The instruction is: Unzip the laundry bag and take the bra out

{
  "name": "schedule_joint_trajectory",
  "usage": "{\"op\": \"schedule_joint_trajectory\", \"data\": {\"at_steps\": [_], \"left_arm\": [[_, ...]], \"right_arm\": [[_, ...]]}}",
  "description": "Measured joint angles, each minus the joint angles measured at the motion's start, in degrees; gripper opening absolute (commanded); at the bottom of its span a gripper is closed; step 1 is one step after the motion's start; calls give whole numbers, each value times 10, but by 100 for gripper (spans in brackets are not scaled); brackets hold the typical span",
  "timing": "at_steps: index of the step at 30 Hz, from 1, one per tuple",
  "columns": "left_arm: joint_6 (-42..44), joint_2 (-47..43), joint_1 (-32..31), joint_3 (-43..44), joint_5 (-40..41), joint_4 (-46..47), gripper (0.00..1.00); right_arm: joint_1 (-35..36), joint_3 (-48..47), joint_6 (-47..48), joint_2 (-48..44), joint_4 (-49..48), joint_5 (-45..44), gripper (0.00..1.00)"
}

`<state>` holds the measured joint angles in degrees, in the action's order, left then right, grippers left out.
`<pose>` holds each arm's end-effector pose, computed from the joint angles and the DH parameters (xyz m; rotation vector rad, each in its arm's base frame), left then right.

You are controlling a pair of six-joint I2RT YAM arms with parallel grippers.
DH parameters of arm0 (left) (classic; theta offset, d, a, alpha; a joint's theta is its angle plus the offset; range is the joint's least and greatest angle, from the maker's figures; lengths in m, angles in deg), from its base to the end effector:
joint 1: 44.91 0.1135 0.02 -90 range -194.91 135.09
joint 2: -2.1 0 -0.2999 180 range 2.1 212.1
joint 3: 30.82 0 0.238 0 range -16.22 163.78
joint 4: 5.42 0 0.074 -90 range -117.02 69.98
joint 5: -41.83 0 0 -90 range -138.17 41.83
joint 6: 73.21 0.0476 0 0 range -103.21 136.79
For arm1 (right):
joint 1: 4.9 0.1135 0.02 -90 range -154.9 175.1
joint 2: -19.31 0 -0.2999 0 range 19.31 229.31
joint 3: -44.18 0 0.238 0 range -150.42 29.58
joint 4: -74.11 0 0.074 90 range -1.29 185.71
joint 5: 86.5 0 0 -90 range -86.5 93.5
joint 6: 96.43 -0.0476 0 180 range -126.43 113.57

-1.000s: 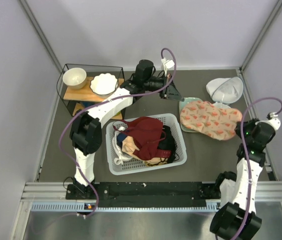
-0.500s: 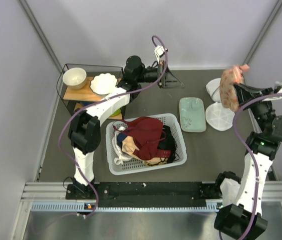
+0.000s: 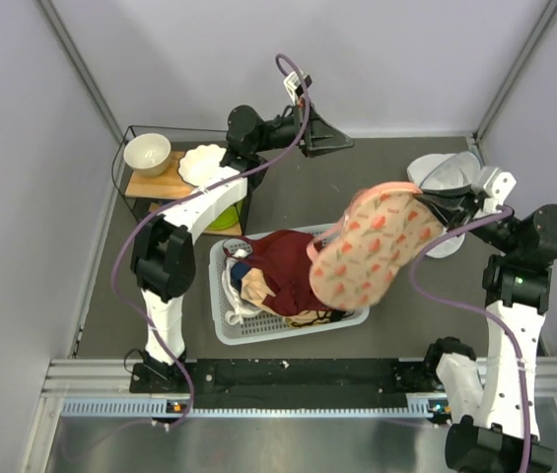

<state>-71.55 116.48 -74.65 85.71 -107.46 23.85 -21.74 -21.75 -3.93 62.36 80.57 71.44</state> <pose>0.3839 -0.2665 0.4468 0.4744 1.6422 -2.1856 0.1164 0.0109 0.4367 -0.8473 1.2170 0.4843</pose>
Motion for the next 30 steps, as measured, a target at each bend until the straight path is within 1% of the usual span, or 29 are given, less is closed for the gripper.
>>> {"op": "schedule_joint_trajectory", "data": {"at_steps": [6, 11, 12, 15, 18, 20, 24, 25, 28, 29, 30], "left_arm": [[-25, -15, -1, -51, 3, 8, 0], [0, -61, -7, -122, 10, -19, 0], [-1, -73, -9, -144, 18, -12, 0], [-33, -88, -12, -196, 24, 53, 0], [-79, -79, -15, -227, 29, 134, 3], [-101, -74, -15, -248, 31, 173, 4], [-109, -76, -15, -300, 32, 218, 13], [-104, -81, -15, -320, 29, 222, 18], [-61, -99, -16, -369, 12, 219, 27], [-31, -107, -17, -381, 3, 211, 29], [-22, -108, -18, -383, 1, 209, 32]], "right_arm": [[8, -5, 69, -18, 84, 19, 0], [10, -9, 96, -20, 105, 20, 0], [10, -9, 99, -19, 106, 20, 0], [10, -12, 107, -11, 112, 20, 0], [10, -13, 112, -3, 112, 20, 0], [10, -13, 114, 3, 113, 17, 0], [10, -14, 118, 5, 116, 12, 0], [10, -16, 119, 5, 119, 11, 0], [10, -23, 120, 6, 122, 10, 0], [10, -24, 120, 6, 120, 9, 0], [10, -25, 119, 6, 119, 9, 0]]}}
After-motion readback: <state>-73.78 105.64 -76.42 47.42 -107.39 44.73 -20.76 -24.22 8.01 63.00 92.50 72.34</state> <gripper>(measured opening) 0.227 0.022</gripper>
